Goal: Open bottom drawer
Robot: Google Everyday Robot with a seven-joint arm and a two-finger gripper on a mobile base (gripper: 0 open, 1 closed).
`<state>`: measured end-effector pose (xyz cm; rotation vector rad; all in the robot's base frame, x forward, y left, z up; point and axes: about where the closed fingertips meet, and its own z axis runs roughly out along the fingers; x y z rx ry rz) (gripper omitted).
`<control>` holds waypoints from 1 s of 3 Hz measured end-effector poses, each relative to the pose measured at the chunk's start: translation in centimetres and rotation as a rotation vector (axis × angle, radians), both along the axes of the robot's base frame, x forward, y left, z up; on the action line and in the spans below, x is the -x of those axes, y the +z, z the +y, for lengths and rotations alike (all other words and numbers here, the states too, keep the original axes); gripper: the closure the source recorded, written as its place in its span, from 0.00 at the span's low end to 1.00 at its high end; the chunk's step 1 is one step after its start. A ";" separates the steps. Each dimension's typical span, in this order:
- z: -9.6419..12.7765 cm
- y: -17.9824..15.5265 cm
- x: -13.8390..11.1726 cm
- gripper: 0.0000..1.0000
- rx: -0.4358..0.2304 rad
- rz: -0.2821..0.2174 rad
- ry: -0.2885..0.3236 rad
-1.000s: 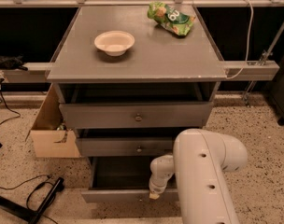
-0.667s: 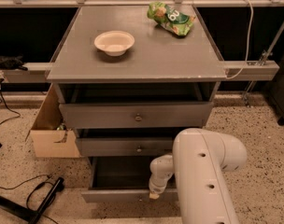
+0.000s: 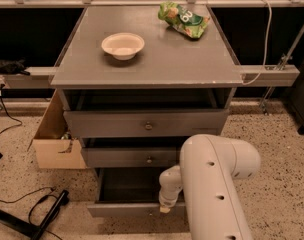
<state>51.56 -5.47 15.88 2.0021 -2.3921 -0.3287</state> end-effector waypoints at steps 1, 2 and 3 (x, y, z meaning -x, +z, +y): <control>0.1 0.0 0.2 1.00 0.008 -0.009 0.002; 0.2 0.1 0.5 1.00 0.016 -0.017 0.003; 0.2 0.1 0.4 1.00 0.016 -0.017 0.003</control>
Offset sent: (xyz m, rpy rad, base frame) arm -0.2589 0.1112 0.2634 -0.7284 -0.7703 0.1220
